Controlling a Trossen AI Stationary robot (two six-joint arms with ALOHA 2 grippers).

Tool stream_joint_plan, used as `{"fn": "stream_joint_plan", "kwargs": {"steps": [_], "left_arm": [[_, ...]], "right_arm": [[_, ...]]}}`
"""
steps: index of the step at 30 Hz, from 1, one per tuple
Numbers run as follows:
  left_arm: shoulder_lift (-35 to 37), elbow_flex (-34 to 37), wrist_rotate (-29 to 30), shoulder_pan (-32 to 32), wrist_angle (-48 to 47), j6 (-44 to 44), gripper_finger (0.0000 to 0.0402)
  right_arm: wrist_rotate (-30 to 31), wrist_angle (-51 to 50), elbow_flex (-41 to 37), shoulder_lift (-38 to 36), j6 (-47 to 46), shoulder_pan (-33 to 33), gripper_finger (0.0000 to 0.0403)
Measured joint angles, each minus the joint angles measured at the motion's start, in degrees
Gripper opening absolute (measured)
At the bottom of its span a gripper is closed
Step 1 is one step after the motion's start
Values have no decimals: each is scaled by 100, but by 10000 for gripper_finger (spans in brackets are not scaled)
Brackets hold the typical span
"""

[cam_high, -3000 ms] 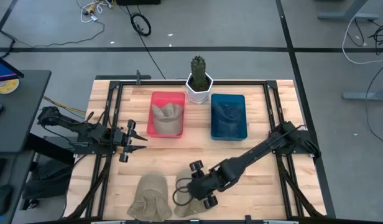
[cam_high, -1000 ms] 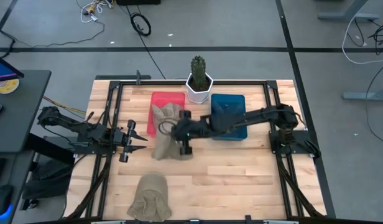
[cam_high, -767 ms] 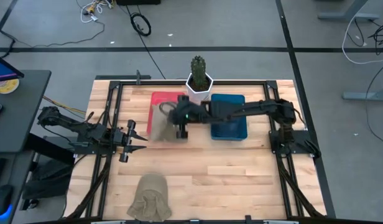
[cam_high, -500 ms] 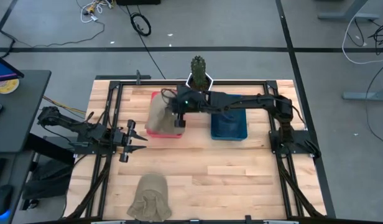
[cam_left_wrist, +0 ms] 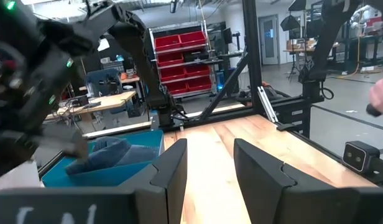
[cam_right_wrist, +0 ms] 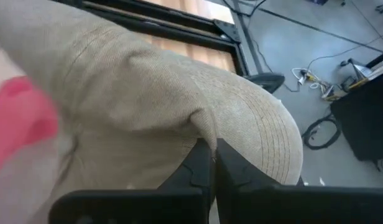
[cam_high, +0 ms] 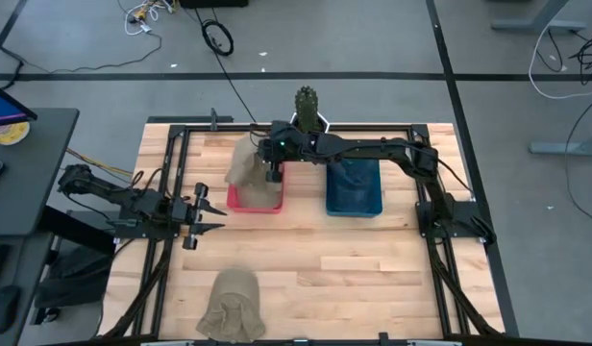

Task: Pick & Place hat
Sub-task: Put the right brown cap into the red bin

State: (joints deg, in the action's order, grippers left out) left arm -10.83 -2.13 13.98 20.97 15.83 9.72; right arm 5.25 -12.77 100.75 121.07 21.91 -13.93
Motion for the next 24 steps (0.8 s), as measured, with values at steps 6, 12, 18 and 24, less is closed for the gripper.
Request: {"fn": "stream_joint_plan", "kwargs": {"steps": [6, 12, 18, 24], "left_arm": [[-2, -4, 0, 0, 24, 61, 135], [-2, -9, -2, 0, 23, 61, 135], [-2, -11, -2, -1, 25, 62, 135], [-2, -11, -2, 0, 25, 140, 135]], "right_arm": [[-88, 148, -2, 406, 257, -155, 0], [-287, 191, -2, 854, 123, -285, 0], [-481, 400, 18, 1198, 121, -356, 0], [-490, 445, 17, 1229, -86, -361, 0]]}}
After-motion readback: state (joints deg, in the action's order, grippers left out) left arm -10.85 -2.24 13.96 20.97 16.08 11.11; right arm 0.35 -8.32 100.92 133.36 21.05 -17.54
